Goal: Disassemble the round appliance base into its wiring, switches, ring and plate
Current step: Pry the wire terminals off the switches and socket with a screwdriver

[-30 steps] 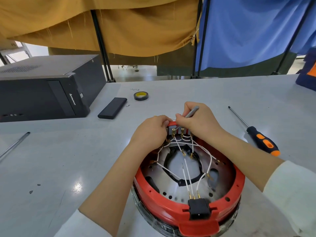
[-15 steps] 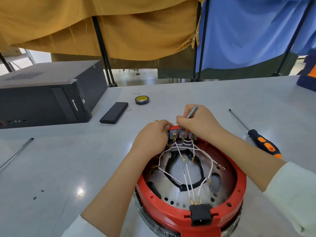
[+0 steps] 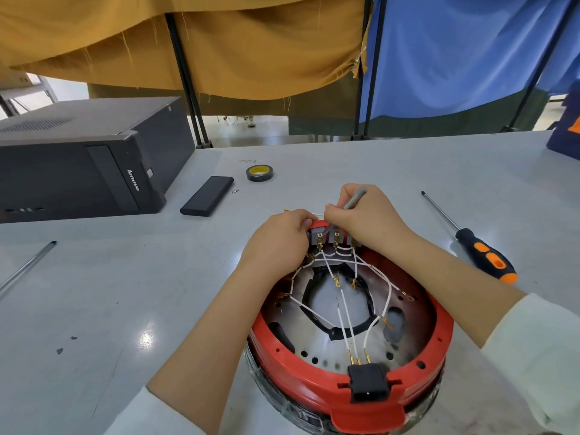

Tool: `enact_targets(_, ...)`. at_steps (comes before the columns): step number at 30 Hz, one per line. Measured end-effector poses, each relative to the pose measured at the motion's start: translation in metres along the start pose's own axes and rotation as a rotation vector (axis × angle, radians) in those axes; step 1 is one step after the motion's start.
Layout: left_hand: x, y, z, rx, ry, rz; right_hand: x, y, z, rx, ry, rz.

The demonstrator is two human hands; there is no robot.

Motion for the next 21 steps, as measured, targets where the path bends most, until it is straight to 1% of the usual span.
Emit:
enact_targets(3, 0.000, 0.000, 0.001, -0.011, 0.009, -0.006, -0.001, 0.011, -0.004, 0.118, 0.007, -0.079)
enact_targets(5, 0.000, 0.000, 0.001, -0.014, 0.014, -0.008, -0.001, 0.017, -0.006, 0.160, -0.031, -0.139)
enact_targets(7, 0.000, 0.000, 0.001, -0.013, 0.018, -0.011, 0.003, 0.020, -0.008, 0.147, -0.129, -0.183)
enact_targets(9, 0.000, 0.001, 0.000, -0.013, 0.014, -0.013, 0.008, 0.018, -0.010, 0.102, -0.248, -0.182)
enact_targets(10, 0.000, 0.001, 0.000, -0.014, 0.010, -0.013, 0.007, 0.016, -0.010, 0.099, -0.239, -0.166)
enact_targets(13, 0.000, 0.000, 0.001, -0.018, 0.004, -0.014, -0.008, 0.009, -0.009, 0.179, 0.002, -0.136)
enact_targets(14, 0.000, -0.001, 0.001, -0.018, 0.000, -0.015, -0.015, 0.005, -0.011, 0.166, 0.031, -0.134)
enact_targets(16, -0.001, -0.001, 0.001, -0.020, -0.008, -0.018, -0.025, -0.007, -0.018, 0.069, 0.055, -0.163)
enact_targets(19, -0.002, -0.002, 0.001, -0.022, 0.012, -0.024, -0.027, -0.032, -0.033, -0.065, 0.083, -0.321)
enact_targets(21, -0.002, -0.003, 0.002, -0.024, 0.023, -0.035, -0.024, -0.047, -0.041, -0.067, 0.047, -0.436)
Point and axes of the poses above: each hand's wrist, its own y-axis towards the middle knuckle, its own x-axis out of the palm, z = x × y, the point moved 2 cm from there along y, towards the middle knuckle, and after that the axes turned 4 degrees about -x, right-handed, at the moved point
